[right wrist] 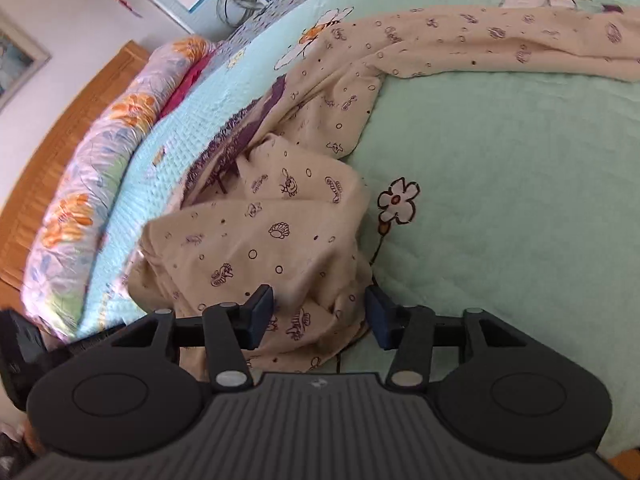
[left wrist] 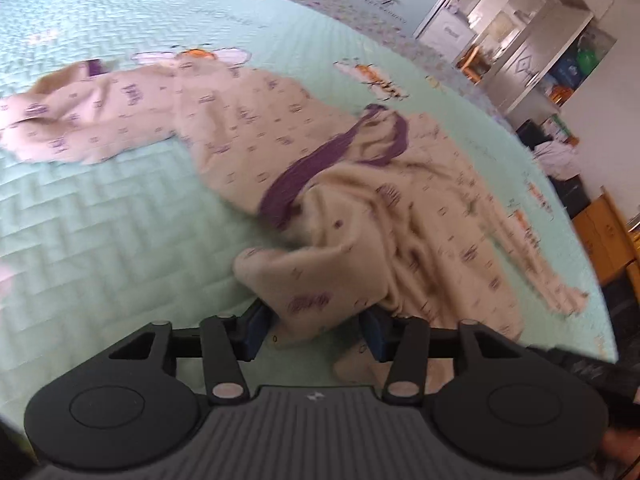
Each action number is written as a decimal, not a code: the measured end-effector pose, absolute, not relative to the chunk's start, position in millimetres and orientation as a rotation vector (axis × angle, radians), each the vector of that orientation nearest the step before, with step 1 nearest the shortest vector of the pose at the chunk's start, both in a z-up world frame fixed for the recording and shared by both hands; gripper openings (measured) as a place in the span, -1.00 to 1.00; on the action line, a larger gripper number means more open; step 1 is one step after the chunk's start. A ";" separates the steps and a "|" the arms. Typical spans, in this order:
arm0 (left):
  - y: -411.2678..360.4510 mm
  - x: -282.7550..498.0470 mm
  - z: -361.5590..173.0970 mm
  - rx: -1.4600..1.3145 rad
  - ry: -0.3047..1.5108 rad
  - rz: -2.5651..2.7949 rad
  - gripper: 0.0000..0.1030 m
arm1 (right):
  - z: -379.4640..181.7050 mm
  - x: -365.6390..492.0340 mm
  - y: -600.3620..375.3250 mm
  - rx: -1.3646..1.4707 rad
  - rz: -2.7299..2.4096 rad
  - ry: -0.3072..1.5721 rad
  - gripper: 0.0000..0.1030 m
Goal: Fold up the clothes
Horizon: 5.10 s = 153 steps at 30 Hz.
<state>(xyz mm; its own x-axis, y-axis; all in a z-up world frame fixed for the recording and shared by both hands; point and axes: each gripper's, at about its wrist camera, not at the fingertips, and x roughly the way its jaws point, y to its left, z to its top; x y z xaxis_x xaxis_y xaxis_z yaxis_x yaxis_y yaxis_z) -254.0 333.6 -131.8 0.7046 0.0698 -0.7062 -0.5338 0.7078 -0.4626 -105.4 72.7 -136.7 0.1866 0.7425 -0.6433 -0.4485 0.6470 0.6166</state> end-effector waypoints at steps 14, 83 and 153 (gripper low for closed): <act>323.3 -328.7 -50.4 -0.664 0.570 0.340 -0.75 | -54.5 -111.7 -3.2 0.303 0.738 0.852 -0.39; 376.4 -325.3 -124.4 -0.768 0.629 0.461 -0.13 | -74.4 116.0 211.9 0.310 0.698 0.997 0.06; 307.0 -264.9 -81.7 -0.530 0.745 0.301 0.04 | -145.3 4.0 21.3 0.449 0.790 1.034 -0.09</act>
<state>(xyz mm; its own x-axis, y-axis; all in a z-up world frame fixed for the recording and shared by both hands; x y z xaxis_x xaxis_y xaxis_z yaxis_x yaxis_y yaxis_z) -264.9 307.0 -81.7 0.7013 0.0735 -0.7090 -0.4390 0.8282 -0.3483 4.0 21.3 -145.3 0.2788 0.7610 -0.5858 -0.3652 0.6482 0.6682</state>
